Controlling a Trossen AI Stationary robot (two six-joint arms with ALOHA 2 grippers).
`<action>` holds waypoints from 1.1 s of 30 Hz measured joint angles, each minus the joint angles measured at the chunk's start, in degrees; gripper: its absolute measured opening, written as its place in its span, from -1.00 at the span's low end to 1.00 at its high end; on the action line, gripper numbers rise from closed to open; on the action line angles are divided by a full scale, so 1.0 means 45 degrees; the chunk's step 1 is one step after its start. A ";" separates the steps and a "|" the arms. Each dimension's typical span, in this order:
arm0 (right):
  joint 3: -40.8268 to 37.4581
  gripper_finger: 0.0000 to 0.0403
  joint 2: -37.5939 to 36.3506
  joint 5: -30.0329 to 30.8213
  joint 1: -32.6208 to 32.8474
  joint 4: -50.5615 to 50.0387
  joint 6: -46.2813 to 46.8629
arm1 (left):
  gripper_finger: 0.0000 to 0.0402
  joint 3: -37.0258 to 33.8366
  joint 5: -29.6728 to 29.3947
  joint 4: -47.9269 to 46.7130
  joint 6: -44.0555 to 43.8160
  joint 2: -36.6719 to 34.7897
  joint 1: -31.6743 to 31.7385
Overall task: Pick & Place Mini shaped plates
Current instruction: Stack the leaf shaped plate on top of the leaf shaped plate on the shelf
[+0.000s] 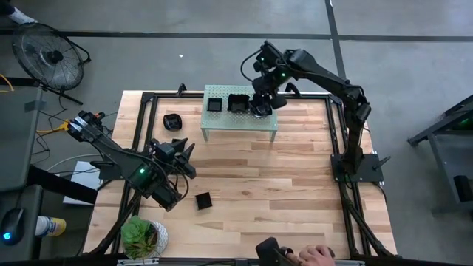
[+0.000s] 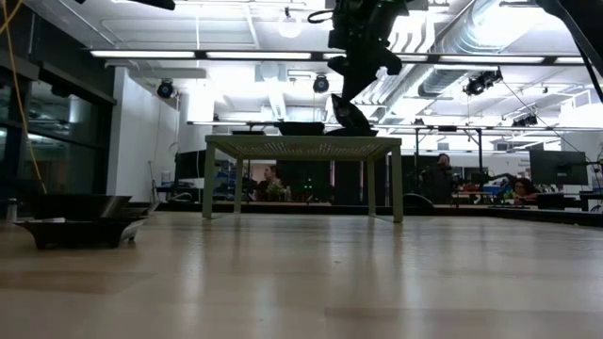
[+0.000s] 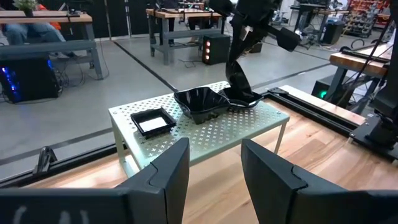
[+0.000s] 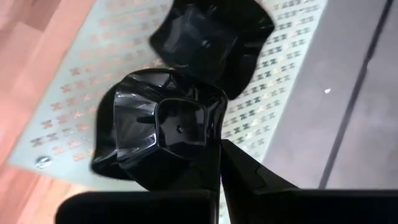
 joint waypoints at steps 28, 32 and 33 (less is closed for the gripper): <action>0.0000 -1.00 -0.0015 -0.0487 0.0010 -0.1558 0.1426 | -0.28 0.0000 0.0017 0.0015 -0.0019 0.0010 0.0000; 0.0000 -1.00 -0.0015 -0.0479 0.0010 -0.1543 0.1503 | -0.28 0.0000 0.0015 0.0015 -0.0019 0.0010 0.0000; 0.0000 -1.00 -0.0015 -0.0468 0.0010 -0.1543 0.1503 | -0.28 0.0000 0.0015 0.0015 -0.0019 0.0010 0.0000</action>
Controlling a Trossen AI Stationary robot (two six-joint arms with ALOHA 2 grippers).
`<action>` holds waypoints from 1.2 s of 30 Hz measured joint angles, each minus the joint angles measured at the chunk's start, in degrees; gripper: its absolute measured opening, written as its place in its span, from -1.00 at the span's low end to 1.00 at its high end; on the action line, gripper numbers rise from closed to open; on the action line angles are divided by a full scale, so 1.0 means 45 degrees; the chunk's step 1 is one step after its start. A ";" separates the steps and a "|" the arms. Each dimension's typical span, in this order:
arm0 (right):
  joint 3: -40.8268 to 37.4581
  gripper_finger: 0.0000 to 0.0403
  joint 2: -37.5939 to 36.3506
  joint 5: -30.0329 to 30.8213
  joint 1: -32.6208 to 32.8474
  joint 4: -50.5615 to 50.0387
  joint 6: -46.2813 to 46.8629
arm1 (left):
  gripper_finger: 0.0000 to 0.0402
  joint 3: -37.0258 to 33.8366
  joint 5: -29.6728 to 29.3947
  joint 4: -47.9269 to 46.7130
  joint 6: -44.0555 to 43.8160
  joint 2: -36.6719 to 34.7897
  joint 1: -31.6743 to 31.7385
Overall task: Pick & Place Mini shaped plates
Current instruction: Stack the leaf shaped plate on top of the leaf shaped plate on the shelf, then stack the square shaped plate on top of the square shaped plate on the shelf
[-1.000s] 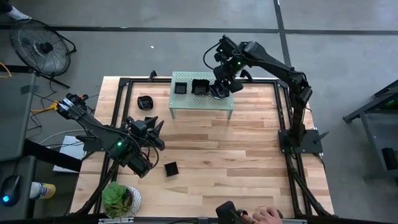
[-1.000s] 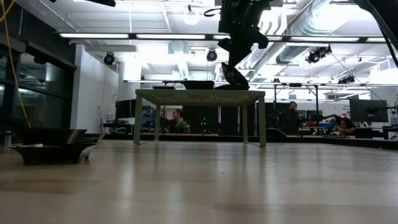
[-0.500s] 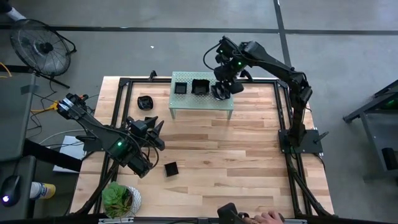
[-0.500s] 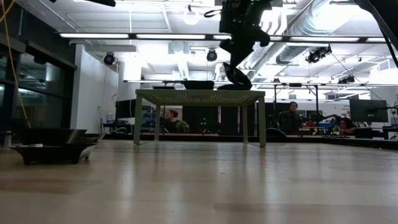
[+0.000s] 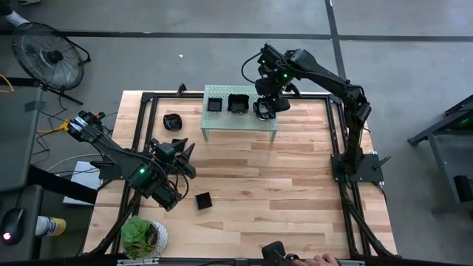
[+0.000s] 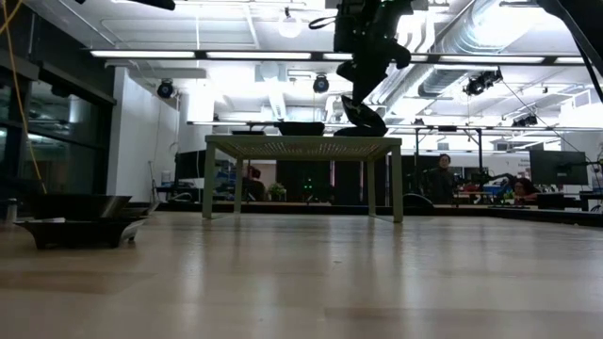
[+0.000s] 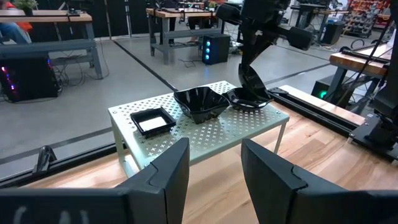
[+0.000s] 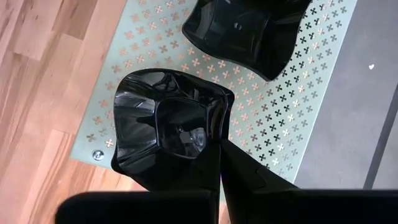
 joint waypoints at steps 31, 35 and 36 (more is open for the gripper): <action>0.0018 -0.66 -0.0111 0.1085 0.0223 0.0152 0.1017 | -0.28 0.0003 0.0005 -0.0005 -0.0266 0.0000 0.0000; 0.0031 -0.58 -0.0376 0.1651 0.0177 0.0197 0.4086 | -0.28 0.0005 0.0502 -0.0008 -0.0449 0.0000 0.0005; 0.0034 -0.56 -0.0438 0.1860 0.0137 0.0177 0.4815 | -0.28 0.0005 0.0802 0.0003 -0.0532 0.0000 0.0005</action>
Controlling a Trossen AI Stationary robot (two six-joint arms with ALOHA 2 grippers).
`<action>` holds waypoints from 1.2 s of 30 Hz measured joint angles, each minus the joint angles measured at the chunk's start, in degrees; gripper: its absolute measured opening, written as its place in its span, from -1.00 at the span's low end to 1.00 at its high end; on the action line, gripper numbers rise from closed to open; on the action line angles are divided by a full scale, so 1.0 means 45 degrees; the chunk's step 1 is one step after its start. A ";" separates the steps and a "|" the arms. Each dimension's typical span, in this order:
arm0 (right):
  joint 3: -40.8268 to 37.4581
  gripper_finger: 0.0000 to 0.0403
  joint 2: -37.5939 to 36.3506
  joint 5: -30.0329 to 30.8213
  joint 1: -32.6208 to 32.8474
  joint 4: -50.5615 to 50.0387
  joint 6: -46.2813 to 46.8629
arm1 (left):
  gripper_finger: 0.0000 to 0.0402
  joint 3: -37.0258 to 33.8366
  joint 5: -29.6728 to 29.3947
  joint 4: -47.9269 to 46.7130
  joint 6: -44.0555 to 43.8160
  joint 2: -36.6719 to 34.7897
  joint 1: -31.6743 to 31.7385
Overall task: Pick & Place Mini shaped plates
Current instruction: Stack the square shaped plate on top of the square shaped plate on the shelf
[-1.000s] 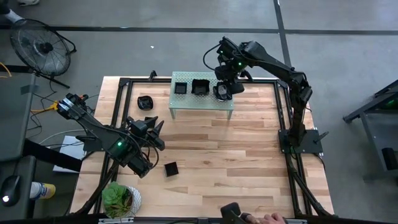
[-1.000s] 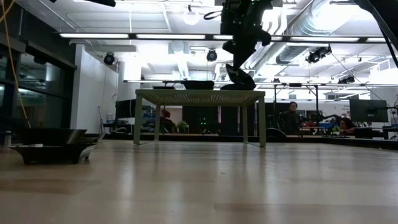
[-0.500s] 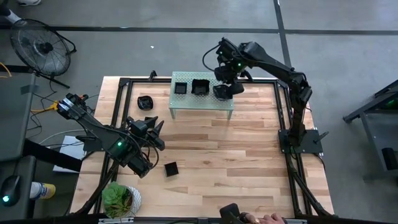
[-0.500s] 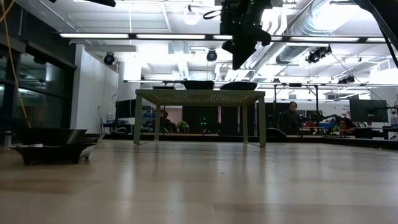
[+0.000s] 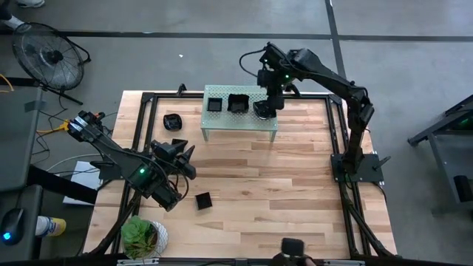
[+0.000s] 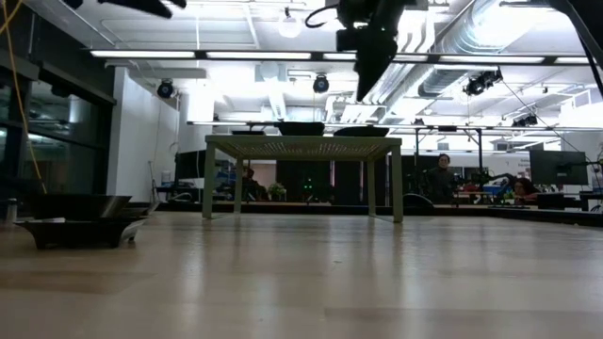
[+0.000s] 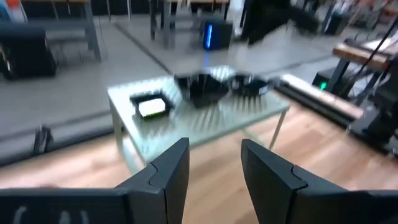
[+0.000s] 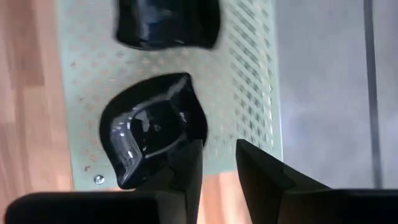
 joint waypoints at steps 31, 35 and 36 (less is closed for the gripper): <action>-0.0005 -0.47 -0.5613 -0.3424 -0.1092 -0.2766 0.3093 | -0.28 -0.1218 1.4164 0.6877 0.4848 0.0398 0.3845; -0.0013 -0.47 -0.6227 -0.4506 -0.1089 -0.3267 0.2514 | -0.28 -0.1727 1.5398 0.6964 0.5762 0.0398 0.4096; -0.0028 -0.47 -0.6404 -0.4677 -0.1089 -0.3273 0.2497 | -0.28 -0.1830 1.5675 0.6968 0.6023 0.0393 0.4116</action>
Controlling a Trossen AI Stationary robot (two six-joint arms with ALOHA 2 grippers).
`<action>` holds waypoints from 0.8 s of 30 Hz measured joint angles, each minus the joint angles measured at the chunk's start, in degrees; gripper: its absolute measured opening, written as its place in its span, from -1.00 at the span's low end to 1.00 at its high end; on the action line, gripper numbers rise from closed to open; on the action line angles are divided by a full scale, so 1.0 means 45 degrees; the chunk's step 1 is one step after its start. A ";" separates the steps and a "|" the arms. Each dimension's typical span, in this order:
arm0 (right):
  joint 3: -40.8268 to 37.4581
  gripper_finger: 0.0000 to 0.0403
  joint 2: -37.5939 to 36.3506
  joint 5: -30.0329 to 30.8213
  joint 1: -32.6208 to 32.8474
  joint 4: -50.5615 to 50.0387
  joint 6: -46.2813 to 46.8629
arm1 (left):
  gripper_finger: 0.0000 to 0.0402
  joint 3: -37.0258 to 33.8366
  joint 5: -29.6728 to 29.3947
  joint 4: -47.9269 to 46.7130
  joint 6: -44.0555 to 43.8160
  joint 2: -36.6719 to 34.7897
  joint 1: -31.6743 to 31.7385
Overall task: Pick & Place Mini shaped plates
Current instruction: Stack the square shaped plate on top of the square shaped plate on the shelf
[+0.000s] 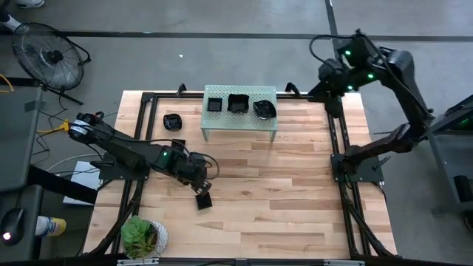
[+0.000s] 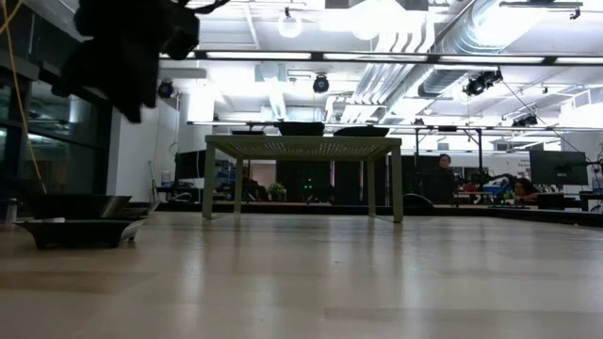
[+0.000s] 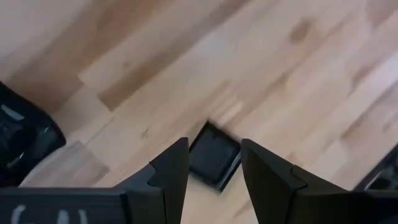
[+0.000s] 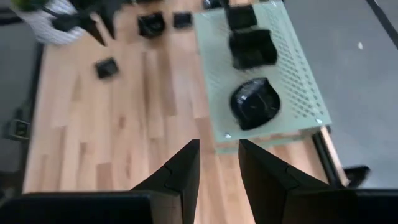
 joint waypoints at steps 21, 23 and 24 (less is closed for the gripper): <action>-1.1805 -0.47 -0.8983 -0.2509 0.0005 0.6168 0.3293 | -0.28 -0.1522 0.2307 0.2144 0.3806 0.1313 -0.0026; -1.2360 -0.47 -0.9575 -0.2539 0.0005 0.6295 0.3692 | -0.28 -0.1526 0.2559 0.2050 0.4013 0.1761 -0.0027; -1.2596 -0.47 -0.9821 -0.2547 0.0005 0.6346 0.3862 | -0.28 -0.1531 0.2588 0.1953 0.4152 0.1915 -0.0031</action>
